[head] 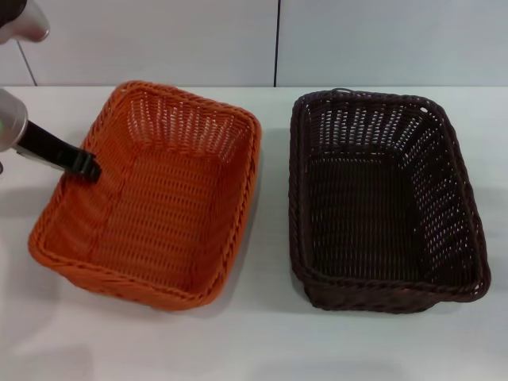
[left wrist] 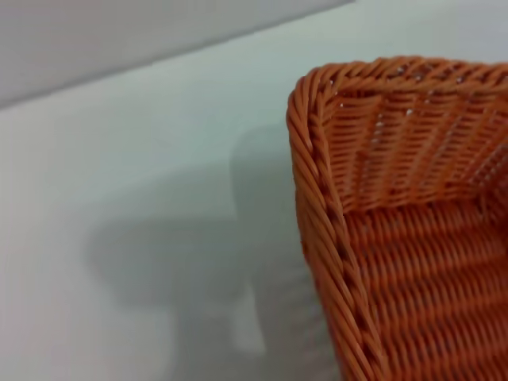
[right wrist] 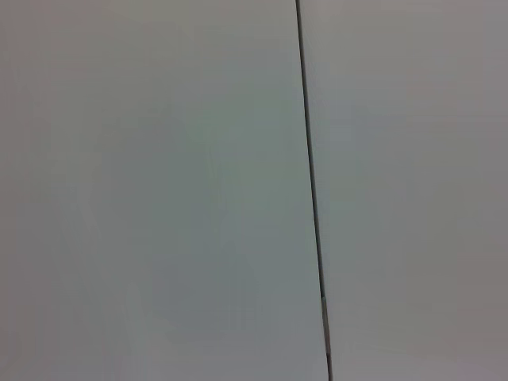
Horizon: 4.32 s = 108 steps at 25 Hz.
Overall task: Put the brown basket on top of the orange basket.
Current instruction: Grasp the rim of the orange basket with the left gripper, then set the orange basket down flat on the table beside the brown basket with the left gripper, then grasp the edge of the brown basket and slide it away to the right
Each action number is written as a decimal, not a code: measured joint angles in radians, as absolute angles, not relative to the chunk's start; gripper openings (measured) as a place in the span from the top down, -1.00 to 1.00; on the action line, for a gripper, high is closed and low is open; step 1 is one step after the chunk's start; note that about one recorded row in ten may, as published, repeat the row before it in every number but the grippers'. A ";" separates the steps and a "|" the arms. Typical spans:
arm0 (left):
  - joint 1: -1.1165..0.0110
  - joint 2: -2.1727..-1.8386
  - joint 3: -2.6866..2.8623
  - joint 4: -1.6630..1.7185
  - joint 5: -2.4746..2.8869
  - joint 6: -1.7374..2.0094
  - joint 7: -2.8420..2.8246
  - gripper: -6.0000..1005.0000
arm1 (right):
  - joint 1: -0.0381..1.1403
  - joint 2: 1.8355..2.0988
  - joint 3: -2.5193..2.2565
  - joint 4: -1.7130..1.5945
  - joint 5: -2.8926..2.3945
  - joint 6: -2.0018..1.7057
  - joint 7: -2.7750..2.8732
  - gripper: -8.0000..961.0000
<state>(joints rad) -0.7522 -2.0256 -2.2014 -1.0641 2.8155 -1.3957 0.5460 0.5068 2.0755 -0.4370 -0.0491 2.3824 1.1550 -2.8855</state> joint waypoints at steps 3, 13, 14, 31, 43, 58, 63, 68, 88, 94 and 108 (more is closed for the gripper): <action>-0.758 -2.020 -2.205 -1.128 2.808 -1.444 0.605 0.57 | 0.508 2.075 -0.437 -0.049 2.382 1.155 -2.885 -0.47; -0.791 -1.983 -2.210 -1.266 2.797 -1.560 0.799 0.62 | 0.507 2.075 -0.436 -0.049 2.383 1.155 -2.885 -0.47; -0.795 -1.975 -2.210 -1.268 2.787 -1.566 0.832 0.63 | 0.507 2.076 -0.436 -0.048 2.383 1.155 -2.885 -0.47; -0.849 -1.865 -2.212 -1.127 2.648 -1.717 1.255 0.65 | 0.505 2.076 -0.443 -0.038 2.382 1.166 -2.884 -0.47; -0.909 -1.947 -2.181 -1.094 2.643 -1.734 1.382 0.64 | 0.506 2.077 -0.443 -0.028 2.379 1.167 -2.882 -0.47; -0.990 -2.061 -2.054 -0.910 2.723 -1.399 1.340 0.64 | 0.479 2.076 -0.443 -0.016 2.379 1.191 -2.882 -0.47; -0.979 -2.067 -1.937 -0.909 2.670 -1.332 1.317 0.64 | 0.479 2.075 -0.443 -0.015 2.381 1.192 -2.882 -0.47; -0.976 -2.067 -1.898 -0.909 2.659 -1.316 1.308 0.63 | 0.479 2.075 -0.442 -0.015 2.382 1.193 -2.882 -0.47; -0.915 -2.065 -1.776 -1.049 2.622 -1.260 1.205 0.22 | 0.485 2.075 -0.433 -0.018 2.385 1.185 -2.883 -0.48; -0.826 -2.063 -1.784 -1.243 2.615 -1.270 1.189 -0.28 | 0.485 2.076 -0.433 -0.021 2.385 1.184 -2.883 -0.48; -0.359 -2.065 -1.769 -1.435 1.500 -0.778 1.664 -0.67 | 0.493 2.075 -0.426 -0.049 2.390 1.174 -2.877 -0.47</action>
<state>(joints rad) -0.3588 -2.0649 -1.7692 -1.4353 1.5001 -0.7782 1.6643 0.4932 2.0748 -0.4260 -0.0486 2.3900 1.1742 -2.8767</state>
